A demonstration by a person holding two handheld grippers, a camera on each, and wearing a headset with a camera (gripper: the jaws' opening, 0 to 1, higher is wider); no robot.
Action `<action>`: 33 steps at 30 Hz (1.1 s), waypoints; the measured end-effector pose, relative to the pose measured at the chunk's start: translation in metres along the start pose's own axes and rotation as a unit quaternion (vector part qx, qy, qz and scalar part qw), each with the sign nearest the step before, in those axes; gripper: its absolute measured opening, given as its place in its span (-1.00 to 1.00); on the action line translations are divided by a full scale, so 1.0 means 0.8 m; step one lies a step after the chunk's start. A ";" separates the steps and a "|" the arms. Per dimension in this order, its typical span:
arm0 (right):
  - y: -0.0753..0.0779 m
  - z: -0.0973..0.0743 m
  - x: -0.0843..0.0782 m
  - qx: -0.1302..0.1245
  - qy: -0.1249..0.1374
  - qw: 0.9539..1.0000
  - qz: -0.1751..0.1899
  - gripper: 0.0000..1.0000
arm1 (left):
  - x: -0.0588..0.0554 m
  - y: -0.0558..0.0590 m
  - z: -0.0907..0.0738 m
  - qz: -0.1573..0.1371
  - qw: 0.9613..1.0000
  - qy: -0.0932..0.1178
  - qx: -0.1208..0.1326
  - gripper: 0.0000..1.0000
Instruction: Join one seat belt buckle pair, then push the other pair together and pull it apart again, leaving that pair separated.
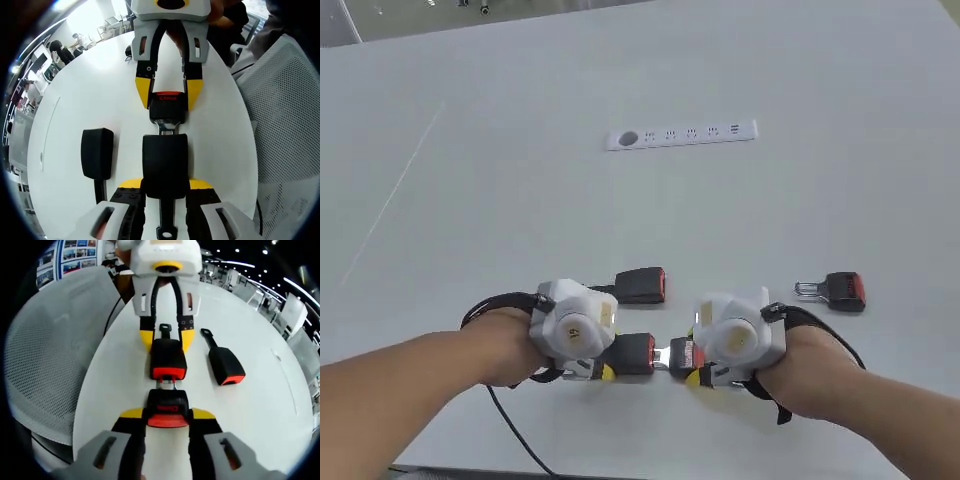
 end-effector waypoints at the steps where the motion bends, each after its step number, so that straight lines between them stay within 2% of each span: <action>1: 0.001 0.001 0.000 0.001 0.001 1.000 0.001 -0.40 | -0.001 0.000 0.000 -0.001 1.000 0.001 0.001 -0.40; 10: 0.003 0.003 0.003 0.002 -0.003 1.000 0.000 -0.41 | -0.001 -0.002 0.000 -0.017 1.000 0.000 -0.003 -0.40; 15: 0.005 0.003 0.003 0.007 -0.003 1.000 0.000 -0.41 | -0.001 -0.003 0.001 -0.009 1.000 -0.006 -0.012 -0.40; 18: 0.004 0.004 0.005 0.005 -0.012 1.000 -0.014 -0.41 | 0.000 -0.002 0.001 -0.010 1.000 -0.008 -0.013 -0.40; 21: 0.005 0.003 0.004 0.008 -0.005 1.000 0.006 -0.41 | 0.000 -0.002 0.001 -0.011 1.000 -0.009 -0.013 -0.40; 33: 0.006 0.007 0.011 0.008 -0.007 1.000 -0.001 -0.42 | 0.000 -0.002 0.002 -0.012 1.000 -0.015 -0.010 -0.40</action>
Point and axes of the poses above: the centre of the closed fingertips' face, and the gripper's own axes: z roughly forward along the fingers, y roughly to its right, x roughly out of its top, the point moved 3 cm from there along -z, roughly backward along the fingers, and after that the axes turned 5 degrees about -y, right-handed, at the moved point
